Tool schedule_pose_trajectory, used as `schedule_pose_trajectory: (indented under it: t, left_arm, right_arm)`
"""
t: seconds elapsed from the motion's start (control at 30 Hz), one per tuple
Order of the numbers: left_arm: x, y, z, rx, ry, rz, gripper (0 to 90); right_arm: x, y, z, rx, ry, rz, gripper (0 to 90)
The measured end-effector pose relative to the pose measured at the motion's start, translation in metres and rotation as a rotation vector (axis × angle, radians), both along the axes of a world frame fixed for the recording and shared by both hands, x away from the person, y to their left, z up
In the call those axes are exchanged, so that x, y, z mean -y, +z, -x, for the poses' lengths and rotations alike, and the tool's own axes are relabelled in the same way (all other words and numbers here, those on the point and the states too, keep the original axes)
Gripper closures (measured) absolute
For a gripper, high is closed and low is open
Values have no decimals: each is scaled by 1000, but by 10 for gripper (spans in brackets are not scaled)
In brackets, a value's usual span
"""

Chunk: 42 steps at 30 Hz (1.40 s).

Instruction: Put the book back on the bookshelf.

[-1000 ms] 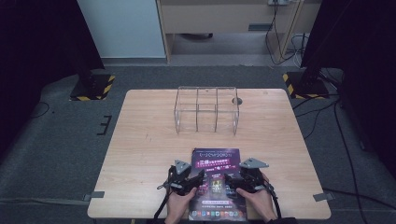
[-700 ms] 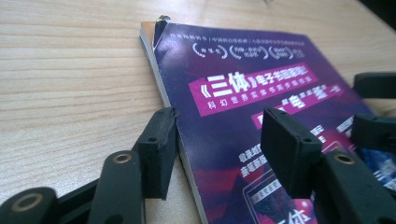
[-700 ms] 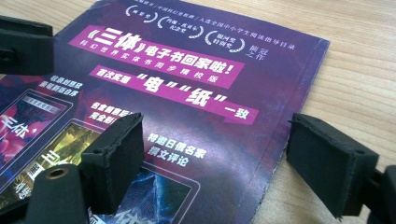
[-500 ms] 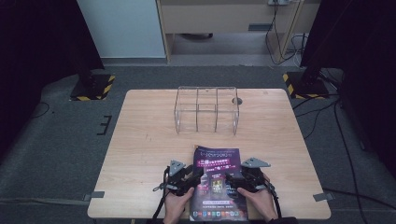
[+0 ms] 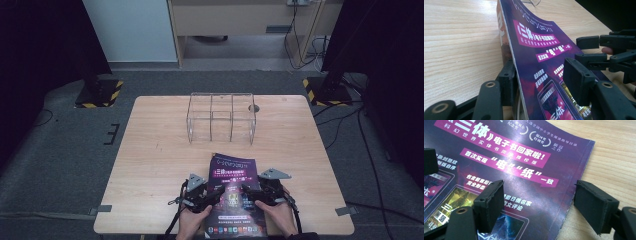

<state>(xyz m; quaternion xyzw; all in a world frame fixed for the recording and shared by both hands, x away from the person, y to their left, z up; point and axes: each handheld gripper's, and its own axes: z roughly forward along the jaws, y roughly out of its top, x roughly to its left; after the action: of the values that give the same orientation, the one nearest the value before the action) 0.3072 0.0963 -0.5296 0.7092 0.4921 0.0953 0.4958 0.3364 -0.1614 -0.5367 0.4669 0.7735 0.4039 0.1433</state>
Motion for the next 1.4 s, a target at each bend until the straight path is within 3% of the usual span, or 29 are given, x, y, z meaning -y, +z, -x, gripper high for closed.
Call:
schedule_pose_trajectory:
  t: [0.27, 0.47, 0.53, 0.77, 1.07, 1.1, 1.4]
  left_arm:
    - [1, 2, 2, 9, -19, 19, 613]
    - [5, 4, -1, 21, -44, 4, 621]
    - [5, 4, -1, 8, -43, 6, 624]
    - [2, 5, -3, -1, -29, -12, 785]
    - [3, 10, 0, 14, -47, -10, 844]
    - [4, 13, 1, 23, -53, -30, 844]
    - [3, 18, 1, 32, -59, -23, 845]
  right_arm:
    - [3, 0, -2, -1, -12, -14, 254]
    - [4, 0, -2, 0, -15, -14, 276]
    - [4, 0, -1, -3, -17, -18, 281]
    - [5, 0, -2, -4, -18, -23, 288]
    - [7, 0, -3, -9, -9, -41, 252]
    - [7, 0, -3, -9, -9, -38, 246]
    - [14, 2, -1, 7, -12, -53, 206]
